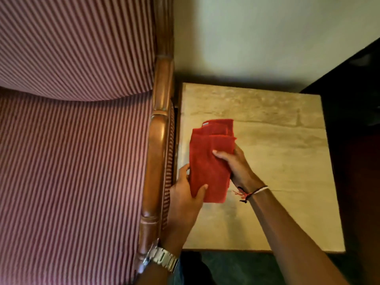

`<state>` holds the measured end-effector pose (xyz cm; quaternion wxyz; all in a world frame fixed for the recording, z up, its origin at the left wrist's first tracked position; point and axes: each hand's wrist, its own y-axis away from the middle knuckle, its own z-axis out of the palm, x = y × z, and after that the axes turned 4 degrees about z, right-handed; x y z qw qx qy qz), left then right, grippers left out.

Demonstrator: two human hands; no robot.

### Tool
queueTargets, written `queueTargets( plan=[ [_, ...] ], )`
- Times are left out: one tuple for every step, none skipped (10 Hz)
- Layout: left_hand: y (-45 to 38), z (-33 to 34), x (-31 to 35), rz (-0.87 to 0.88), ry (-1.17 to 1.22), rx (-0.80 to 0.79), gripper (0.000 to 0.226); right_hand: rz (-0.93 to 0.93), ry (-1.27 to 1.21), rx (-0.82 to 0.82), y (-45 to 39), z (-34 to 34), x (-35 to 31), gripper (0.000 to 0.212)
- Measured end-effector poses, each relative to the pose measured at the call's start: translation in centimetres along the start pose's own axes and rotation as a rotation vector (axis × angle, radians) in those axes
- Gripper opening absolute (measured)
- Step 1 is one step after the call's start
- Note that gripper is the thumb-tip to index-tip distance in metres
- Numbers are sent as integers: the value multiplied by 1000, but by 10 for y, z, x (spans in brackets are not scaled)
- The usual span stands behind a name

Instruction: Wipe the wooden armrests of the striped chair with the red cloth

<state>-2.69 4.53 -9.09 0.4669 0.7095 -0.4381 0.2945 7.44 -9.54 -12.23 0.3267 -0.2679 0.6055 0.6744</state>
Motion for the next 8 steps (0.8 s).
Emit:
queueTargets(
  plan=[
    [-12, 36, -40, -59, -57, -107, 79, 65, 305, -1, -30, -28, 32, 42],
    [-8, 61, -78, -33, -248, -286, 99, -19, 671, 84, -29, -49, 59, 78],
    [4, 71, -93, 132, -624, -233, 95, -272, 1012, 188, -2, -53, 78, 84],
    [4, 73, -103, 272, -856, -131, 94, -362, 1192, 139, 22, -40, 84, 55],
    [0, 74, -111, 401, -817, -173, 81, -367, 1439, 32, 34, -33, 107, 92],
    [-6, 67, -92, 351, -867, -334, 81, -268, 1483, 4, 40, -27, 110, 104],
    [-24, 54, -65, 188, -898, -574, 70, -184, 1510, -61, 33, -17, 83, 84],
    [-26, 42, -37, 205, -936, -600, 69, -194, 1528, -56, 36, -10, 46, 72]
  ],
)
